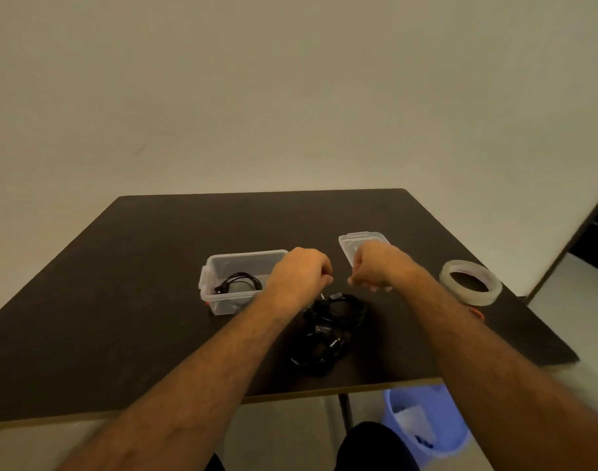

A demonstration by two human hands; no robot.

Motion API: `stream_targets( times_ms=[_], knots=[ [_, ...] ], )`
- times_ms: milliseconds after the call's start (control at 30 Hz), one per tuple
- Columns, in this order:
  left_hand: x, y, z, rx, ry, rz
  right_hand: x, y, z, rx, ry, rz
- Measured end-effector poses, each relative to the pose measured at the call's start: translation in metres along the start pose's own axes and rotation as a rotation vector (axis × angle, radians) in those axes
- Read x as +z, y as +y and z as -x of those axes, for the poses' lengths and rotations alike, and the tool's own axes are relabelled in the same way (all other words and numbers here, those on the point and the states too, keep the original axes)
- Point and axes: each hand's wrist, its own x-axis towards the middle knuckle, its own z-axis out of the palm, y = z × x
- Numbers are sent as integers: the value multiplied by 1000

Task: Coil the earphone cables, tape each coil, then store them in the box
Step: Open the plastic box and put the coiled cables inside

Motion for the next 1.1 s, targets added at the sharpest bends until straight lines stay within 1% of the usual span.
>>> stream_targets(
  times_ms=[100,233,333,467,600,700,867,1000,1100],
  knots=[
    [13,18,-6,-26,-60,-87,17,13,5,65,-46,-63],
    [30,27,-10,-62,-139,-152,36,10,9,77,61,-36],
    [33,26,-11,-82,-179,-179,44,5,9,84,99,-55],
    [29,22,-9,-47,-97,-167,39,7,9,77,95,-113],
    [26,15,-5,-67,-46,-59,19,13,10,38,94,-192],
    [16,13,-2,-44,-7,50,-1,12,15,8,129,-247],
    [-22,1,4,1,167,153,-32,-8,24,-80,159,-355],
    [-55,-24,10,-53,254,187,-42,-35,22,-158,147,-485],
    [-67,-49,16,-116,270,163,-34,-60,14,-187,115,-543]
  ],
)
